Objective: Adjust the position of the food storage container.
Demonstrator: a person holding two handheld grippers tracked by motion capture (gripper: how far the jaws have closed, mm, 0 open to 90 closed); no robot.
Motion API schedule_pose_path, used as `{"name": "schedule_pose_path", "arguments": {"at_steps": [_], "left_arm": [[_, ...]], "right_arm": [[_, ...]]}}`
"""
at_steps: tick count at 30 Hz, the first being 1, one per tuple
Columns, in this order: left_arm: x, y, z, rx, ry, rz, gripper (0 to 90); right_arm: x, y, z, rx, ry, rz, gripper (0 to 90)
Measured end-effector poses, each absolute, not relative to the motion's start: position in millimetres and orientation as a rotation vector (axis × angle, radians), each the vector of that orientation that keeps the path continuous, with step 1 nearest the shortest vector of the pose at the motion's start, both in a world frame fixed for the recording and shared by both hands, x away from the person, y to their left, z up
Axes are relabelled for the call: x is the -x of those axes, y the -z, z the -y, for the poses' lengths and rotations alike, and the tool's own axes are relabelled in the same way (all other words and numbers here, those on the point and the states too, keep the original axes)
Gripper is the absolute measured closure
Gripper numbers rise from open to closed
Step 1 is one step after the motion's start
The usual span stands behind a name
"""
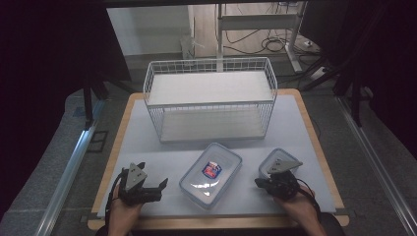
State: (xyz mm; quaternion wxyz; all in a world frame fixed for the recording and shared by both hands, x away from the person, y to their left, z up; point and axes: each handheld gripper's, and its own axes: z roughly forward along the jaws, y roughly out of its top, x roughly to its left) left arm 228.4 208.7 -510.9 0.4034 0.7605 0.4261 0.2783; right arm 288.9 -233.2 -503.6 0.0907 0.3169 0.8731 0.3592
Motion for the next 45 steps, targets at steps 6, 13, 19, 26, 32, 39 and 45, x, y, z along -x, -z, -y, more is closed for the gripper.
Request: {"name": "schedule_pose_path", "arguments": {"at_steps": [6, 13, 19, 26, 32, 39, 45], "left_arm": [[-228, 511, -207, -1.918, -0.696, -1.075, 5.5], [-229, 511, -208, -1.909, -0.688, -1.082, 5.5], [-229, 511, -209, -1.894, -0.683, -1.089, 5.4], [-228, 509, -212, -1.876, -0.7, -1.09, 5.5], [-226, 506, -215, -1.854, -0.72, -1.082, 5.6], [-226, 507, -219, -1.85, -0.724, -1.095, 5.7], [-225, 505, -220, -1.835, -0.73, -1.083, 5.8]], "right_arm": [[-298, 503, 237, -0.943, -1.058, -2.582, 89.5], [-318, 502, 251, -1.007, -1.06, -2.529, 89.5], [-323, 499, 253, -1.0, -1.055, -2.517, 89.4], [-298, 498, 217, -0.736, -1.115, -2.657, 89.2], [-277, 505, 180, -0.596, -1.228, -2.794, 88.8], [-265, 513, 152, -0.495, -1.285, -2.873, 88.2], [-261, 517, 131, -0.429, -1.263, -2.884, 89.4]]}}
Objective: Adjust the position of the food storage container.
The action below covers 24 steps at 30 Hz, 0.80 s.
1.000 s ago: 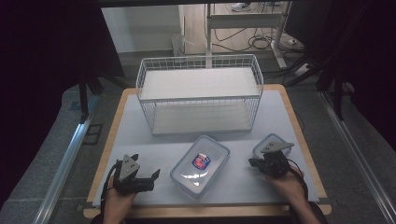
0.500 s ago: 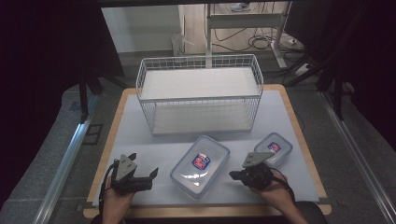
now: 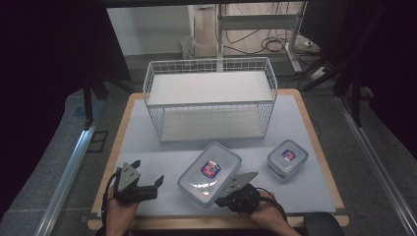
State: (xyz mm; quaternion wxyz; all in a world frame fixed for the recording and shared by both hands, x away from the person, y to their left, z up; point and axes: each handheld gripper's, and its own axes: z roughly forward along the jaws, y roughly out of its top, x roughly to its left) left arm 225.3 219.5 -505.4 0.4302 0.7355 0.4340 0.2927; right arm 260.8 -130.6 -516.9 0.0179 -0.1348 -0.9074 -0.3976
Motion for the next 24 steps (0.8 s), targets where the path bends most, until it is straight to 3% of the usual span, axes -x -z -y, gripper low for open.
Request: {"name": "schedule_pose_path", "arguments": {"at_steps": [14, 24], "left_arm": [[-228, 506, -219, -1.845, -0.656, -1.132, 6.5], [-229, 507, -217, -1.876, -0.611, -1.147, 2.7]], "right_arm": [[-271, 518, 80, 0.369, 1.2, 2.892, 89.5], [-291, 496, 163, 0.763, 1.27, 2.912, 89.2]]}}
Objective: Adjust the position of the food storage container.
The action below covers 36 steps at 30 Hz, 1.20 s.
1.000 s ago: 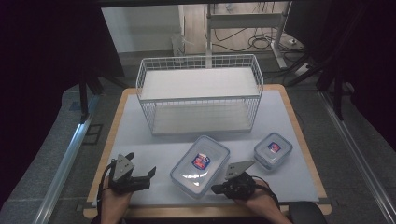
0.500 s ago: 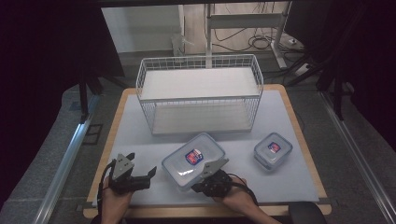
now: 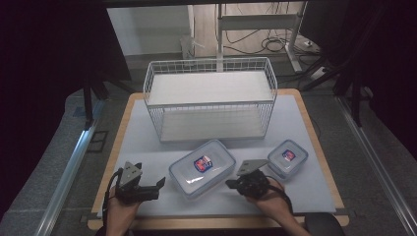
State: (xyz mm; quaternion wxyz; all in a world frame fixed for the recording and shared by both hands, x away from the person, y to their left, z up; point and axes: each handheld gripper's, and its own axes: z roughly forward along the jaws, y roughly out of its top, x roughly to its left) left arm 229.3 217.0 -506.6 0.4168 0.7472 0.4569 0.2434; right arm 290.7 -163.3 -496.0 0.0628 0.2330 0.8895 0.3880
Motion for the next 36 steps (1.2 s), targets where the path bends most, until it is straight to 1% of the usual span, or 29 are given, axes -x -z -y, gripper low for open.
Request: {"name": "schedule_pose_path", "arguments": {"at_steps": [1, 2, 3, 4, 5, 7, 9, 10, 11, 12, 13, 14, 15, 20, 25, 28, 29, 31, 34, 35, 36], "left_arm": [[-229, 507, -216, -1.87, -0.61, -1.142, 3.1], [-229, 507, -216, -1.873, -0.599, -1.141, 3.1], [-230, 507, -214, -1.88, -0.599, -1.135, 3.0], [-230, 507, -214, -1.88, -0.599, -1.135, 2.9], [-230, 507, -213, -1.888, -0.598, -1.137, 2.9], [-230, 508, -212, -1.893, -0.597, -1.138, 3.0], [-230, 508, -212, -1.901, -0.599, -1.142, 3.3], [-230, 508, -212, -1.903, -0.6, -1.144, 3.3], [-231, 508, -212, -1.904, -0.604, -1.151, 3.6], [-231, 508, -212, -1.904, -0.604, -1.151, 3.7], [-230, 508, -213, -1.902, -0.604, -1.158, 4.1], [-230, 508, -213, -1.902, -0.604, -1.158, 4.2], [-230, 508, -214, -1.898, -0.608, -1.163, 4.6], [-231, 509, -215, -1.902, -0.602, -1.186, 5.9], [-230, 507, -217, -1.895, -0.601, -1.209, 8.5], [-229, 508, -219, -1.901, -0.581, -1.223, 13.3], [-230, 508, -219, -1.91, -0.578, -1.227, 15.5], [-228, 508, -219, -1.913, -0.597, -1.239, 17.0], [-226, 505, -224, -1.908, -0.594, -1.258, 25.8], [-226, 505, -226, -1.912, -0.593, -1.267, 25.8], [-225, 505, -228, -1.919, -0.588, -1.277, 30.8]], "right_arm": [[-298, 492, 178, -0.764, -1.175, -2.634, 89.2], [-298, 492, 178, -0.764, -1.175, -2.634, 89.2], [-311, 489, 189, -0.83, -1.183, -2.567, 89.2], [-311, 489, 189, -0.83, -1.183, -2.567, 89.2], [-324, 487, 191, -0.863, -1.193, -2.529, 89.2], [-329, 486, 190, -0.872, -1.195, -2.517, 89.2], [-348, 487, 185, -0.89, -1.178, -2.507, 87.5], [-348, 487, 185, -0.89, -1.178, -2.507, 87.5], [-358, 491, 178, -0.896, -1.165, -2.52, 87.0], [-358, 491, 178, -0.896, -1.165, -2.52, 87.0], [-365, 496, 171, -0.894, -1.148, -2.54, 87.1], [-365, 496, 171, -0.894, -1.148, -2.54, 87.1], [-367, 498, 165, -0.86, -1.127, -2.548, 89.3], [-364, 499, 169, -0.848, -1.155, -2.587, 89.3], [-352, 500, 169, -0.833, -1.16, -2.622, 89.3], [-342, 502, 164, -0.801, -1.149, -2.658, 89.4], [-332, 503, 159, -0.774, -1.162, -2.681, 89.3], [-328, 503, 158, -0.769, -1.17, -2.688, 89.4], [-314, 503, 153, -0.735, -1.171, -2.706, 89.3], [-314, 503, 153, -0.735, -1.171, -2.706, 89.3], [-313, 503, 153, -0.735, -1.169, -2.704, 89.3]]}}
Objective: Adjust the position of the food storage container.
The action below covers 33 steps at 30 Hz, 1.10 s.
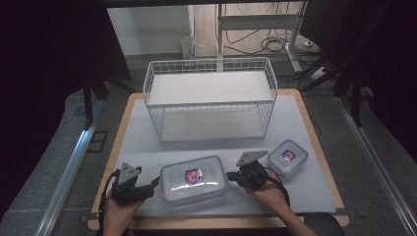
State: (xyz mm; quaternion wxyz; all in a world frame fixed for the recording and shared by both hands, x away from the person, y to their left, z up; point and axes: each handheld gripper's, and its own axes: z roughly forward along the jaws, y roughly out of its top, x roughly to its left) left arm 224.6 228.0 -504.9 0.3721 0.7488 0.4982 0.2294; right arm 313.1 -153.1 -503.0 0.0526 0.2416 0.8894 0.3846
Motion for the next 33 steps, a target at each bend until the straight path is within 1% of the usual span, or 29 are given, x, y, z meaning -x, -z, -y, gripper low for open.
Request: {"name": "schedule_pose_path", "arguments": {"at_steps": [1, 2, 3, 4, 5, 6, 9, 11, 12, 13, 14, 17, 19, 21, 25, 29, 33], "left_arm": [[-224, 505, -230, -1.93, -0.582, -1.281, 34.7], [-222, 505, -231, -1.946, -0.559, -1.27, 41.0], [-221, 506, -231, -1.964, -0.529, -1.25, 48.6], [-220, 506, -230, -1.99, -0.489, -1.227, 61.2], [-220, 507, -228, -2.014, -0.466, -1.215, 61.2], [-218, 509, -225, -2.047, -0.46, -1.21, 64.3], [-217, 511, -213, -2.116, -0.389, -1.173, 75.3], [-218, 511, -209, -2.118, -0.382, -1.169, 76.3], [-219, 512, -204, -2.145, -0.396, -1.174, 79.3], [-220, 513, -201, -2.15, -0.433, -1.18, 81.9], [-222, 513, -199, -2.135, -0.436, -1.194, 84.3], [-230, 513, -195, -2.127, -0.427, -1.191, 86.3], [-239, 513, -187, -2.129, -0.414, -1.182, 89.4], [-244, 512, -183, -2.134, -0.406, -1.173, 89.4], [-260, 511, -167, -2.169, -0.409, -1.126, 89.7], [-273, 510, -155, -2.176, -0.381, -1.099, 89.6], [-277, 510, -147, -2.185, -0.376, -1.084, 89.7]], "right_arm": [[-312, 502, 154, -0.737, -1.177, -2.701, 89.3], [-312, 501, 155, -0.737, -1.175, -2.696, 89.2], [-311, 500, 156, -0.742, -1.182, -2.69, 89.3], [-310, 499, 158, -0.752, -1.208, -2.682, 89.2], [-310, 499, 158, -0.752, -1.208, -2.682, 89.2], [-310, 498, 159, -0.761, -1.221, -2.684, 89.1], [-306, 500, 162, -0.765, -1.228, -2.692, 88.9], [-305, 500, 162, -0.766, -1.224, -2.694, 89.0], [-304, 501, 161, -0.767, -1.214, -2.699, 88.9], [-304, 501, 160, -0.764, -1.207, -2.703, 89.0], [-304, 501, 160, -0.759, -1.202, -2.702, 89.0], [-304, 502, 160, -0.763, -1.169, -2.698, 89.1], [-305, 502, 166, -0.79, -1.147, -2.684, 89.2], [-305, 501, 168, -0.798, -1.142, -2.679, 89.2], [-302, 499, 190, -0.874, -1.123, -2.637, 89.2], [-301, 499, 200, -0.899, -1.116, -2.619, 89.2], [-302, 498, 208, -0.911, -1.092, -2.589, 89.2]]}}
